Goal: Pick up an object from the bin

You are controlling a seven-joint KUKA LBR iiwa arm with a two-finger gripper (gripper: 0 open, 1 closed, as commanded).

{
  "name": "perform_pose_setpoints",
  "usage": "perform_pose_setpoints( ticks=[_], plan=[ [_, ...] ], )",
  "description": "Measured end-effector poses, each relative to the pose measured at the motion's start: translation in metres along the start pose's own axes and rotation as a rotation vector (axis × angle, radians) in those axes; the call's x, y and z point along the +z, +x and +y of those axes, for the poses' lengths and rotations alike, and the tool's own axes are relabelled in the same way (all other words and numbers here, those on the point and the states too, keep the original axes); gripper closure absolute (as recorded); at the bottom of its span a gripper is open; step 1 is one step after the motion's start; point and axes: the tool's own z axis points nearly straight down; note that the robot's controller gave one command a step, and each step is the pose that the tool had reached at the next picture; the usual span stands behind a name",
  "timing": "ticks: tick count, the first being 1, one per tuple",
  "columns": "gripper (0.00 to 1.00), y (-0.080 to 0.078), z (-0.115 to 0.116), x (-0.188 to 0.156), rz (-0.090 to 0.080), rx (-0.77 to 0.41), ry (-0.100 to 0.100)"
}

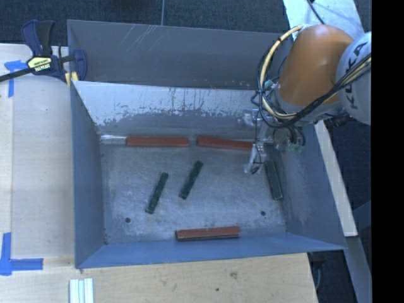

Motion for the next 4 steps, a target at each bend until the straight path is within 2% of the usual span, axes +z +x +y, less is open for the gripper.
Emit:
perform_pose_setpoints(
  ticks=[1, 2, 3, 4],
  plan=[
    [0.0, -0.011, 0.043, 0.109, 0.001, 0.033, 0.003],
    [0.0, 0.016, 0.112, 0.104, 0.005, -0.127, 0.001],
    [1.0, 0.015, 0.11, 0.104, 0.004, -0.125, 0.002],
    [1.0, 0.039, 0.12, -0.053, -0.004, -0.206, 0.003]
  ],
)
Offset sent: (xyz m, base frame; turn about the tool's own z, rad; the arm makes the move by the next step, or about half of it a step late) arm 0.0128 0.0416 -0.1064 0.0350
